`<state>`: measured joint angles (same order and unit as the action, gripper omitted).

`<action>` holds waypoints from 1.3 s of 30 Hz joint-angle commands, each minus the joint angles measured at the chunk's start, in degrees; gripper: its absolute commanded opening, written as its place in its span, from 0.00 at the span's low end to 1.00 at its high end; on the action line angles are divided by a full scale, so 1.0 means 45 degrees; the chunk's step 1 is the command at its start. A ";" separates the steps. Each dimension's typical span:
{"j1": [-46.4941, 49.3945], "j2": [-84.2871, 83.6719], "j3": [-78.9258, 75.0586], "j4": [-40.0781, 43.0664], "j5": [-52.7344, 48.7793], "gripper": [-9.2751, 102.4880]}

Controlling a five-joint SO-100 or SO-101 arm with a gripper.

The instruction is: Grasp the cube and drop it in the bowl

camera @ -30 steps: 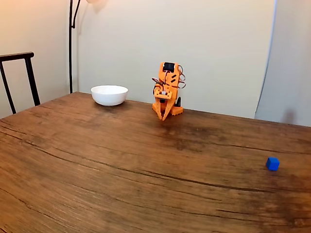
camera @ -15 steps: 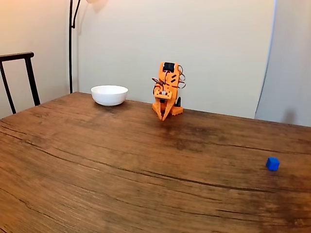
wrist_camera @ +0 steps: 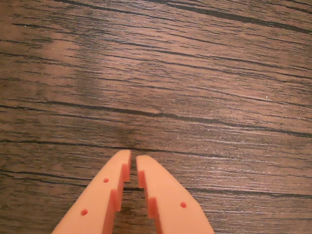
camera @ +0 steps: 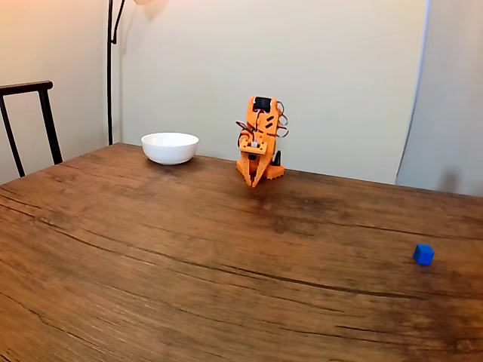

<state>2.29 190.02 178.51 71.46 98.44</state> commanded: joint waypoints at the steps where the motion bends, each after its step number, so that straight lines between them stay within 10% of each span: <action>1: 0.0059 0.0078 -0.0059 -0.0020 0.0059 0.08; 39: -0.0820 0.0098 -0.0059 -0.0703 -0.0117 0.08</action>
<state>-0.44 190.02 178.51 70.58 98.26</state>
